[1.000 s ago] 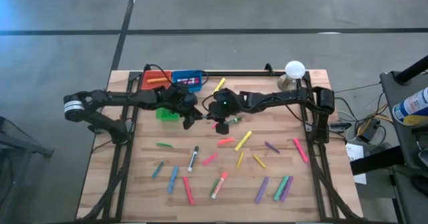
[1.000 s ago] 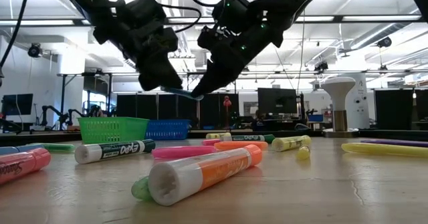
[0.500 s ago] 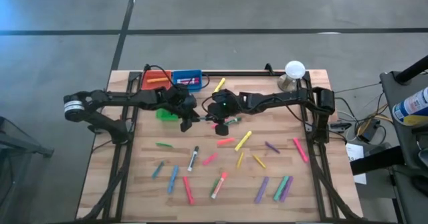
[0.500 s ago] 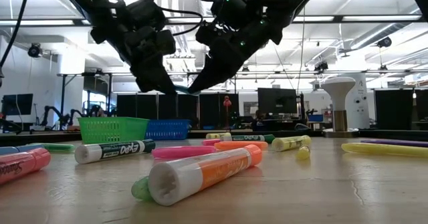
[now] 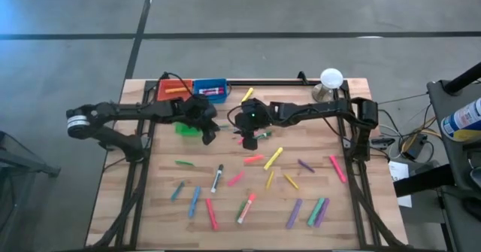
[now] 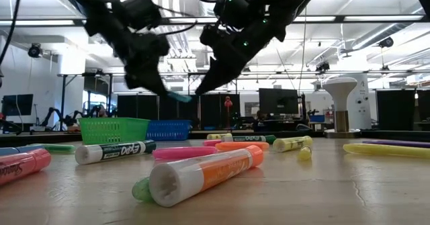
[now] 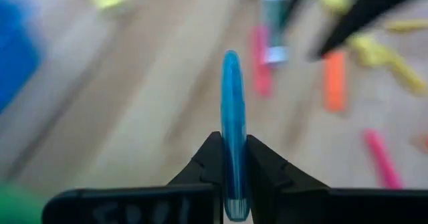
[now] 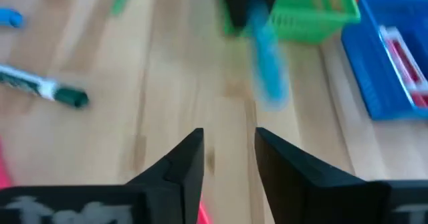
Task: Pick & Place Markers
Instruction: Put the blue pen into the green bin, then put the yellow highlighter into the orange bin
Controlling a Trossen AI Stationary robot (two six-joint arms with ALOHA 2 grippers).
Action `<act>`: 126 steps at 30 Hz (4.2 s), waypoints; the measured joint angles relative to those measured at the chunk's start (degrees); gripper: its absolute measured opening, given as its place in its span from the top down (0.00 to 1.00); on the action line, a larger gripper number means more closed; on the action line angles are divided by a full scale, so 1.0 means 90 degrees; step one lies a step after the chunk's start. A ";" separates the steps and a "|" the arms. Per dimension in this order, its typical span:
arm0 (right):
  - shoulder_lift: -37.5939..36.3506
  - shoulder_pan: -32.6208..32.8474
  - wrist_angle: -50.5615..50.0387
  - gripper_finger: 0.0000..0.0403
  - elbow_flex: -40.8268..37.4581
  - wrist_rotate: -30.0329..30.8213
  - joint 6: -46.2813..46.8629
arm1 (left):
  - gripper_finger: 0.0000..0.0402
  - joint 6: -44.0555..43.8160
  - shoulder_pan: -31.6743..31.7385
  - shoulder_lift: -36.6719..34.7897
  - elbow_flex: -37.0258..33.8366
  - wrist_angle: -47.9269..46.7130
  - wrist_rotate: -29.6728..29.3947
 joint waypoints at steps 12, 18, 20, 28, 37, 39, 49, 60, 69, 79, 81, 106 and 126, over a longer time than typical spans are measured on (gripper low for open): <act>-0.0072 -0.0092 0.0325 0.75 -0.0781 0.0397 0.0013 | 0.93 -0.1608 0.0412 -0.1367 -0.1102 -0.1370 -0.2875; -0.0125 -0.0170 0.0476 0.78 -0.0884 0.0434 0.0013 | 0.89 -0.1734 0.0704 -0.1134 -0.1595 -0.0791 -0.2680; -0.0136 -0.0170 0.0454 0.78 -0.0861 0.0421 0.0033 | 0.82 -0.1728 0.0752 -0.1067 -0.1606 -0.0635 -0.2683; -0.0436 -0.0201 0.0424 0.75 -0.0858 0.0461 0.0168 | 0.70 -0.1161 0.0759 -0.1274 -0.1459 -0.0771 -0.2579; -0.1596 -0.0959 0.0863 0.83 -0.1782 0.0865 0.1209 | 0.85 -0.0358 0.0793 -0.1817 -0.1722 0.1776 -0.1476; -0.1753 -0.1198 0.0866 0.86 -0.2010 0.0672 0.1511 | 0.91 -0.0276 0.0824 -0.1767 -0.2029 0.2997 -0.0923; -0.1815 -0.1087 -0.0628 0.78 -0.2252 0.0546 0.1139 | 1.00 -0.0139 0.0914 -0.1047 -0.2969 0.6633 0.0035; -0.1656 -0.0877 -0.1359 0.56 -0.2159 0.0053 0.0649 | 1.00 0.0335 0.0917 -0.0449 -0.2956 0.6795 0.0295; -0.1318 -0.0635 -0.1693 0.54 -0.2057 -0.0382 -0.0029 | 1.00 0.0457 0.0917 -0.0133 -0.2864 0.6789 0.0264; -0.1475 0.0272 -0.2780 0.57 -0.2086 -0.0406 -0.0716 | 1.00 0.0461 0.0917 -0.0021 -0.2859 0.6791 0.0264; -0.1477 0.0341 -0.2768 0.58 -0.2125 -0.0405 -0.0804 | 1.00 0.0459 0.0917 -0.0021 -0.2859 0.6791 0.0265; -0.1482 0.0345 -0.1821 0.68 -0.2703 -0.0096 -0.0988 | 0.76 0.0476 0.0364 0.0089 -0.1438 0.4188 0.0555; -0.1482 0.0404 -0.1059 0.79 -0.2994 0.0393 -0.0358 | 0.73 -0.0331 -0.0390 0.1318 -0.0409 0.3660 0.1566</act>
